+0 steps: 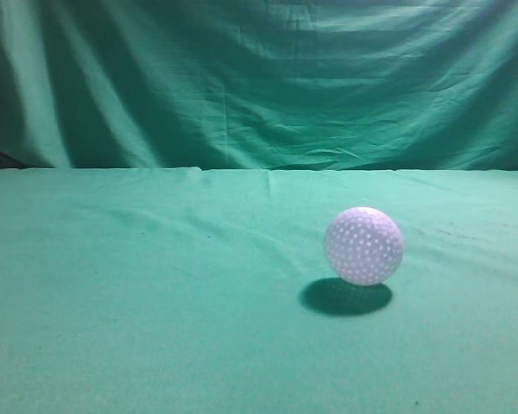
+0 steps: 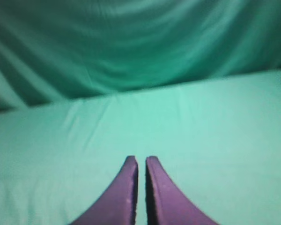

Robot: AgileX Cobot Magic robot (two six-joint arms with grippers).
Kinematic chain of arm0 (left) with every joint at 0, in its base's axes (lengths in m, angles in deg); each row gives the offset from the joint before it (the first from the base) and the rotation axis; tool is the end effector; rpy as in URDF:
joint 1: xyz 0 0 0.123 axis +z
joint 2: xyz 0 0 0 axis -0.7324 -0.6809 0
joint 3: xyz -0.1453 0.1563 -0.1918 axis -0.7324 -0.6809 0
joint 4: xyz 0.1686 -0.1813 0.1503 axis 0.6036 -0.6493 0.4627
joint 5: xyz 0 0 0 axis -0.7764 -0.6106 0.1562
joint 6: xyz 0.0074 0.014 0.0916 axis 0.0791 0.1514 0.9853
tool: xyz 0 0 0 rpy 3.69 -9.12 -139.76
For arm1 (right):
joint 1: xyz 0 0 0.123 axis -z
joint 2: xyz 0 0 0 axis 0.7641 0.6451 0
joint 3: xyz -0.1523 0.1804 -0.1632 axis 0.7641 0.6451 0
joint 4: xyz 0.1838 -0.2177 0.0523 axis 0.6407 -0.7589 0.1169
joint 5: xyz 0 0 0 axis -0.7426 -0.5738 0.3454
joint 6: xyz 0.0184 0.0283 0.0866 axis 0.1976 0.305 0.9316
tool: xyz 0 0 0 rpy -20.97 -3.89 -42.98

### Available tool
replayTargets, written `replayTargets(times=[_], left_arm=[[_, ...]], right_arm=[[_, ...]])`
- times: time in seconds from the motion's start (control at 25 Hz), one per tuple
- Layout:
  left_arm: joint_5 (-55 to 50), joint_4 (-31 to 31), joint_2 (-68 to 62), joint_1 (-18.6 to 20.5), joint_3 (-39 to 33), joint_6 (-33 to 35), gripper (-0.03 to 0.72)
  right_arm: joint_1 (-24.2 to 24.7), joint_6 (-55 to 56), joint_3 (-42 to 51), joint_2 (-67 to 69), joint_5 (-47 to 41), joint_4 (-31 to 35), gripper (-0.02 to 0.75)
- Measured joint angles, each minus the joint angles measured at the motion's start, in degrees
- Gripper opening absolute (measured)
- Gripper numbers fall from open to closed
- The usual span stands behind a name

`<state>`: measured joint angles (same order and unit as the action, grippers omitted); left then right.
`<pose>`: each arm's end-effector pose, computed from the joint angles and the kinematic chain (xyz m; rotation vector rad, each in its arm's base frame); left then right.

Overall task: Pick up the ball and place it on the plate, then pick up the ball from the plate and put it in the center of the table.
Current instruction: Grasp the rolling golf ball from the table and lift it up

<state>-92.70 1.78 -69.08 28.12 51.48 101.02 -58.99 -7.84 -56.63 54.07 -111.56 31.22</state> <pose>0.1068 -0.0431 0.2960 0.4398 1.8097 -0.2227 0.0999 0.0227 0.2638 -0.0433 1.7918 0.2983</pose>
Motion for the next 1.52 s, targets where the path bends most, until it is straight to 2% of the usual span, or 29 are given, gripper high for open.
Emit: replayTargets(times=[0.2,0.4,0.52,0.72,0.88,1.0,1.12,1.24,1.44,1.52], left_arm=[[-0.1,0.9,0.0,0.0,-1.5,0.0,0.0],[-0.1,2.2,0.0,0.0,-1.6,0.0,0.0],[-0.1,2.9,0.0,0.0,-1.6,0.0,0.0],[-0.1,3.1,0.0,0.0,-1.6,0.0,0.0],[0.0,3.2,0.0,0.0,-1.6,0.0,0.0],[0.0,3.2,0.0,0.0,-1.6,0.0,0.0],[0.0,3.2,0.0,0.0,-1.6,0.0,0.0],[0.0,3.2,0.0,0.0,-1.6,0.0,0.0],[0.0,3.2,0.0,0.0,-1.6,0.0,0.0],[0.0,3.2,0.0,0.0,-1.6,0.0,0.0]], right_arm=[[0.0,-1.8,-5.5,8.7,-6.8,-0.5,0.049],[-0.8,-16.0,-14.2,18.9,-18.3,-0.7,0.049],[-5.6,-18.9,-18.9,25.3,-22.6,-0.8,0.049],[-18.8,-19.5,-23.9,36.3,-24.7,-1.4,0.049],[-27.8,-18.2,-26.2,46.2,-24.7,-4.9,0.049],[-31.1,-15.8,-28.2,53.3,-24.7,-7.7,0.049],[-32.0,-14.7,-30.2,59.4,-24.5,-8.5,0.049],[-32.0,-12.7,-31.7,64.4,-24.2,-8.6,0.202],[-32.0,-9.3,-32.6,70.5,-23.0,-8.8,0.547],[-32.0,-7.6,-32.6,72.4,-21.7,-8.9,0.632]])
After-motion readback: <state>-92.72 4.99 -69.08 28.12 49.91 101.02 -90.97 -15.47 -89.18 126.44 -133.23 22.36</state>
